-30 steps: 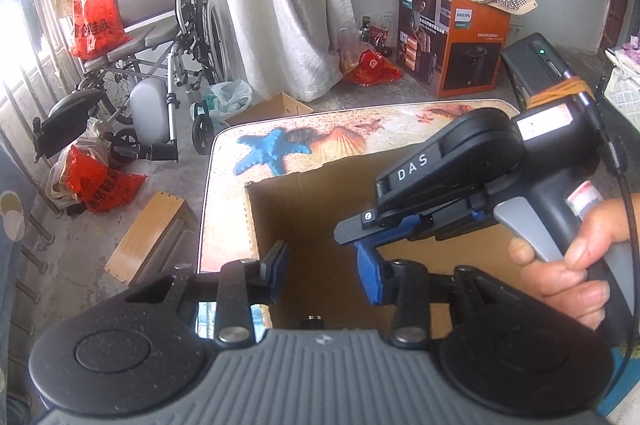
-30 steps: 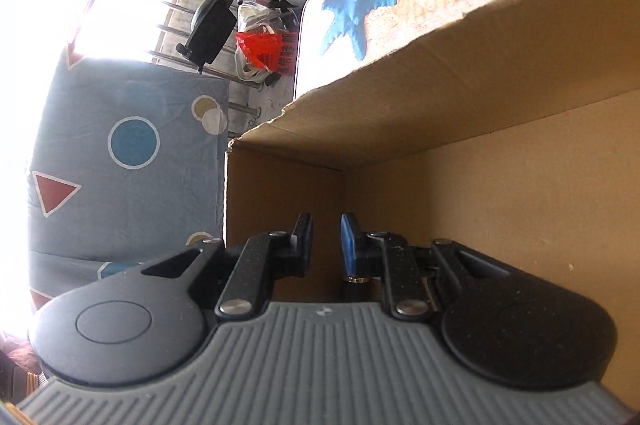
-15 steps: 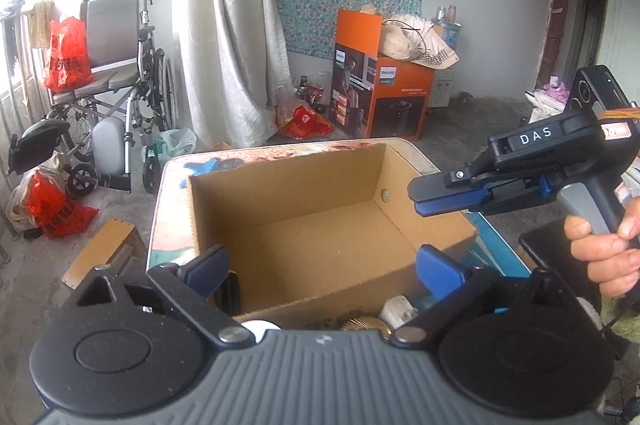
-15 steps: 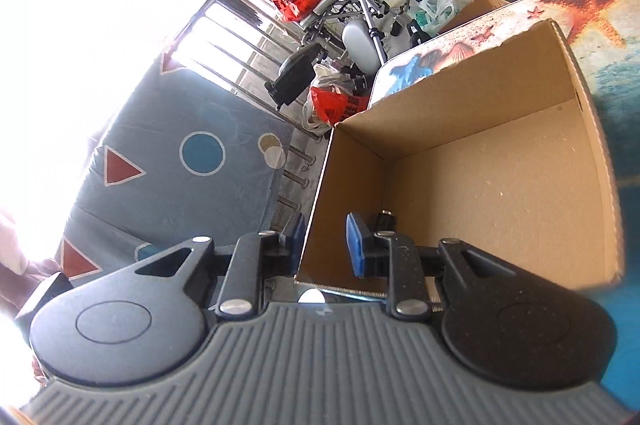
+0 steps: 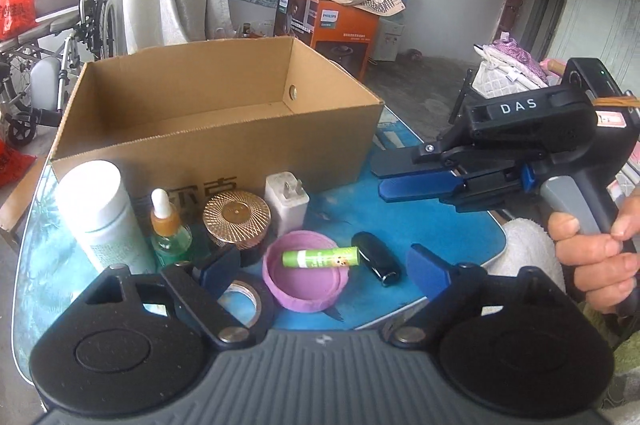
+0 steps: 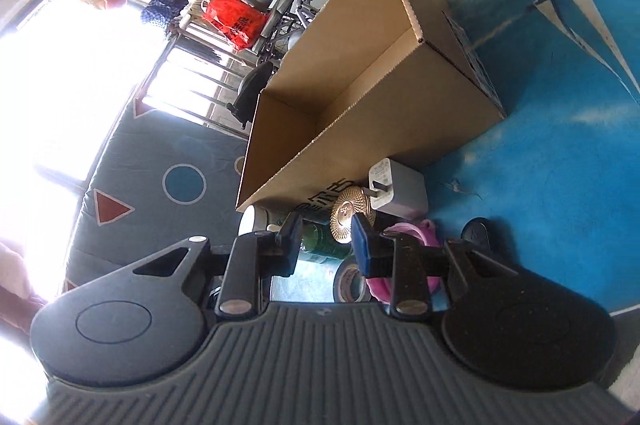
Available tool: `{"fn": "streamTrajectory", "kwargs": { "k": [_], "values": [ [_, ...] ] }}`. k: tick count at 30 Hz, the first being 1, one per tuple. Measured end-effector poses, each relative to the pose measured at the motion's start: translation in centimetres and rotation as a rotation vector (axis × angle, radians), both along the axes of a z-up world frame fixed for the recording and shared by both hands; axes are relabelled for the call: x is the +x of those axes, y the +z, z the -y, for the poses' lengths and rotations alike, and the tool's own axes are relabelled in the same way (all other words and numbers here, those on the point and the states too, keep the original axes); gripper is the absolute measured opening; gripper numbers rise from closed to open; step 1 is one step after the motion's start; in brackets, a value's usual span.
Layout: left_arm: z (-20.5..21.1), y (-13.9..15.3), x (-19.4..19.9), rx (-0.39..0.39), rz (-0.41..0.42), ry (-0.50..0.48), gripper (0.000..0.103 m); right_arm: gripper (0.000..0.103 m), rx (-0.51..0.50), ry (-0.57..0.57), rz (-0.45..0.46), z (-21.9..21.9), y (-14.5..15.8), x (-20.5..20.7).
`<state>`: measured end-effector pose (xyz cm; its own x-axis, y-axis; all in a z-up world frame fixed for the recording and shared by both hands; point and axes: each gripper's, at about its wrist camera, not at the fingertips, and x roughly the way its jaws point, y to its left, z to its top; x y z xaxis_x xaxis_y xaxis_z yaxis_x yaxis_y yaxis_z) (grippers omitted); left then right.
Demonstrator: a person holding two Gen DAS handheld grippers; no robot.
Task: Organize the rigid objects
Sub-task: 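Grasp the green-yellow tube on the pink lid with the right gripper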
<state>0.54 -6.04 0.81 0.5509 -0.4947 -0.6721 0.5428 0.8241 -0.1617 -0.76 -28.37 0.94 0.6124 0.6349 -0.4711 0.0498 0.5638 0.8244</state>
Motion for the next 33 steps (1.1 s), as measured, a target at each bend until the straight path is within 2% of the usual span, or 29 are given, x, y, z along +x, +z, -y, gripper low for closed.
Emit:
{"fn": "streamTrajectory", "kwargs": {
  "k": [5,8,12,19,23,31,33],
  "values": [
    [2.2,-2.3,0.1,0.077,-0.039,-0.025,0.064,0.027,-0.103,0.056,-0.008,-1.6,-0.5,1.3],
    [3.0,-2.9,0.5,0.093,-0.043,-0.036,0.059,0.027,-0.16,0.121,-0.015,-3.0,-0.5,2.7],
    [3.3,-4.1,1.1,0.087,-0.099,-0.035,0.043,0.025,-0.198,0.21,-0.071,-4.9,-1.5,4.4],
    [3.1,-4.9,2.2,0.055,-0.128,-0.043,0.037,0.022,-0.268,0.288,-0.169,-6.9,-3.4,6.2],
    [2.9,-5.3,3.1,0.028,-0.161,-0.048,0.037,0.021,-0.271,0.297,-0.208,-7.1,-3.9,6.9],
    [2.0,-5.9,4.2,0.001,-0.184,-0.03,0.036,0.023,-0.259,0.266,-0.154,-6.3,-1.0,7.6],
    [1.9,-5.9,4.4,-0.009,-0.191,-0.033,0.036,0.023,-0.291,0.261,-0.144,-6.5,-0.8,7.7]
  ]
}}
